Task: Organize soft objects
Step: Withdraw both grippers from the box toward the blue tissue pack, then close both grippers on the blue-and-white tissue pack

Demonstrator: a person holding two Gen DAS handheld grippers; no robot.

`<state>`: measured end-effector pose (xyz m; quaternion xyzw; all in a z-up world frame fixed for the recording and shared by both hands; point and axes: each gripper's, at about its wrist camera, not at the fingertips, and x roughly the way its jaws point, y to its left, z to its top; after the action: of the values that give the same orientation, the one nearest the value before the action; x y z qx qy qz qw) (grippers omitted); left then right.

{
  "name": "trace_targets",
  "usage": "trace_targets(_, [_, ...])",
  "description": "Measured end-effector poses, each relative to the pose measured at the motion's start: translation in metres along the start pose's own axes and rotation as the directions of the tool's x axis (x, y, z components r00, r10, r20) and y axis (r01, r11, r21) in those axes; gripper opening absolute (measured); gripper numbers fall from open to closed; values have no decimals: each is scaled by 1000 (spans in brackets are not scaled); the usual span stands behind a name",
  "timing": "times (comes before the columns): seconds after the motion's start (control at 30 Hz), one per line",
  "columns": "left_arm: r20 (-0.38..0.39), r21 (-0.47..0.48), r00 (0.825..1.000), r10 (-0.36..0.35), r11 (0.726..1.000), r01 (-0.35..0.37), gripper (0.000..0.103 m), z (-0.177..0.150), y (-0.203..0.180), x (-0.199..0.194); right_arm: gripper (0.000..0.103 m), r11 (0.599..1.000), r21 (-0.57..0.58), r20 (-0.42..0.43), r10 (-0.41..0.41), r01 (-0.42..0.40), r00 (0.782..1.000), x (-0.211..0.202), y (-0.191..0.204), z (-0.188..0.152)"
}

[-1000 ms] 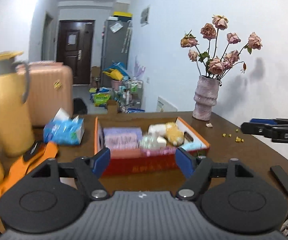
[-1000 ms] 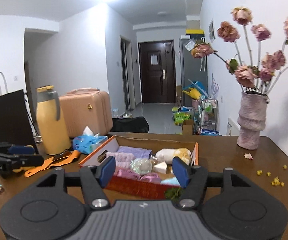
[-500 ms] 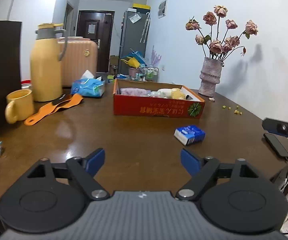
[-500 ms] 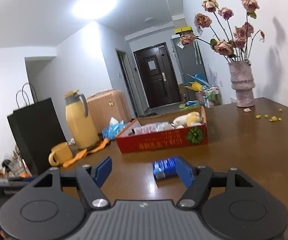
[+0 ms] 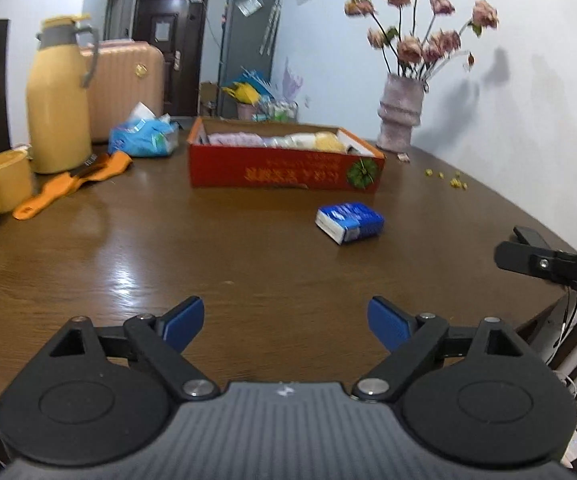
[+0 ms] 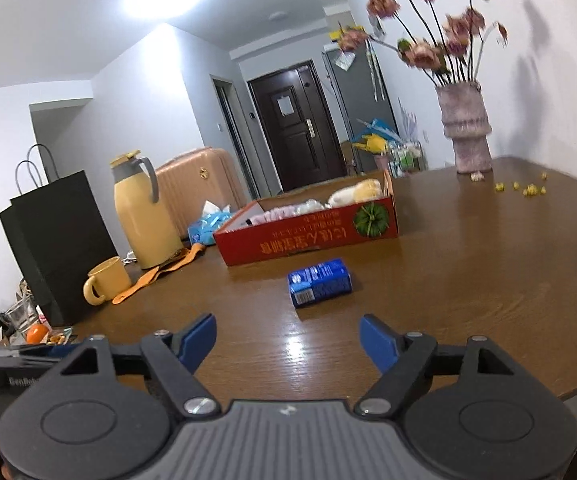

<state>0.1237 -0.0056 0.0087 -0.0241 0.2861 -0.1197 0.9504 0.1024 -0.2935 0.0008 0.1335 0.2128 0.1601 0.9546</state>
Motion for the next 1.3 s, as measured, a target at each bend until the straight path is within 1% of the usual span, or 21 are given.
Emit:
trace_targets(0.07, [-24,-9,1000,-5,1000,5,90,3,-1,16,76,1000,17,-18,-16,16,1000,12,-9,0])
trace_targets(0.13, [-51,-28,999,-13,1000,12,89,12,-1,38,72,999,30,-37,-34,35,999,28,-19,4])
trace_targets(0.2, [-63,-51,998,-28,998,25,84,23,-2,57,65,998,41,-50,-44,46,998,43,-28,11])
trace_targets(0.27, [-68,-70,996,-51,996,47,80,34,-4,75,62,998,43,-59,-48,50,997,61,-37,21])
trace_targets(0.33, [-84,-86,993,-79,994,72,73,47,-8,99,61,998,37,-68,-46,48,997,81,-43,31])
trace_targets(0.4, [-99,-92,991,-92,992,83,65,59,-12,124,55,998,36,-86,-40,43,996,105,-51,41])
trace_targets(0.43, [-107,-102,990,-96,991,85,62,66,-14,138,54,998,40,-97,-36,40,995,117,-54,45])
trace_targets(0.5, [-120,-122,987,-111,988,96,52,76,-17,159,47,998,62,-121,-24,32,992,144,-62,52])
trace_targets(0.53, [-129,-134,983,-127,985,110,50,81,-17,171,46,997,71,-128,-16,26,992,154,-64,54])
trace_targets(0.67, [-170,-151,971,-168,978,143,33,87,-16,204,41,994,109,-156,10,7,988,194,-74,63])
trace_targets(0.7, [-166,-157,969,-181,975,155,32,88,-15,210,38,994,113,-167,14,5,986,203,-76,63])
trace_targets(0.73, [-160,-158,969,-189,974,164,29,88,-12,214,35,993,115,-182,16,5,983,211,-77,63])
trace_targets(0.77, [-158,-153,967,-199,973,175,25,89,-11,215,28,994,110,-203,22,1,979,219,-78,63])
trace_targets(0.8, [-160,-146,965,-208,972,186,23,90,-10,218,26,994,111,-221,28,-4,975,224,-79,62])
trace_targets(0.87, [-163,-143,960,-229,968,207,23,89,-8,221,21,992,120,-229,59,-32,972,227,-78,61])
trace_targets(0.97, [-171,-192,950,-261,955,228,24,89,0,225,21,995,98,-236,50,-27,970,227,-73,60])
trace_targets(1.1, [-175,-247,944,-279,941,232,26,88,5,227,21,995,99,-241,51,-27,969,227,-73,60])
trace_targets(1.2, [-192,-269,940,-281,936,225,23,86,4,218,20,994,102,-255,52,-27,965,220,-69,60])
trace_targets(1.3, [-187,-232,947,-263,948,217,23,79,0,197,20,994,102,-264,51,-24,963,198,-57,51])
